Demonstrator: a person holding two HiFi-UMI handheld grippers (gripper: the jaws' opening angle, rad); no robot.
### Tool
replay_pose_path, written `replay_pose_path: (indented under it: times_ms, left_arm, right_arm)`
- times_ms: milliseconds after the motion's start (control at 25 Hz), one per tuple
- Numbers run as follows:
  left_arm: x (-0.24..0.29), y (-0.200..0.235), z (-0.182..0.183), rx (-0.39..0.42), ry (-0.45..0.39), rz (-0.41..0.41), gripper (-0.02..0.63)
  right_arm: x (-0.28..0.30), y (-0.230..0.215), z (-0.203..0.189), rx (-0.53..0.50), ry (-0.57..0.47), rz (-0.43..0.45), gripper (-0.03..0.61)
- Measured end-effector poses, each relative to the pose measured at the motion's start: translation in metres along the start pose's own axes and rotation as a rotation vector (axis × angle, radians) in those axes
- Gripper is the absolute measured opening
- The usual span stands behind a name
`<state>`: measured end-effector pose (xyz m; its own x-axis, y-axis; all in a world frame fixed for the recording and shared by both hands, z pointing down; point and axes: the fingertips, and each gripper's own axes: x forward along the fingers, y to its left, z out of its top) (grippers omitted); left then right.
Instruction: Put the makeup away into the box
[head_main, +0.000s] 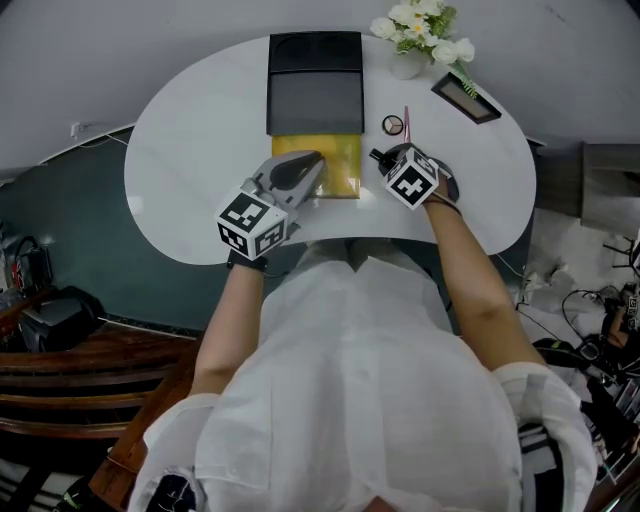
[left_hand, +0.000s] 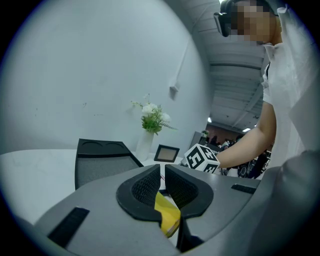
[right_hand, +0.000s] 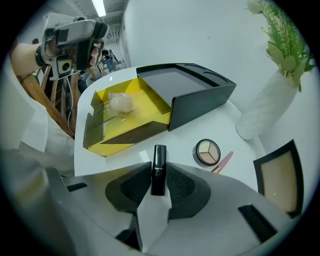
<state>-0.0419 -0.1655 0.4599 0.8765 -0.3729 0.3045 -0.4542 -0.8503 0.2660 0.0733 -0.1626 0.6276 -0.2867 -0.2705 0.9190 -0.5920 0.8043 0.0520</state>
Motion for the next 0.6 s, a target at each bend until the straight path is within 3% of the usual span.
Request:
replay_pose_path:
  times_ms: [600]
  left_arm:
    - [-0.007,0.009,-0.001,-0.013,-0.022,0.048,0.021]
  right_arm:
    - [-0.015,-0.006,0.003,-0.041,-0.003,-0.011,0.085]
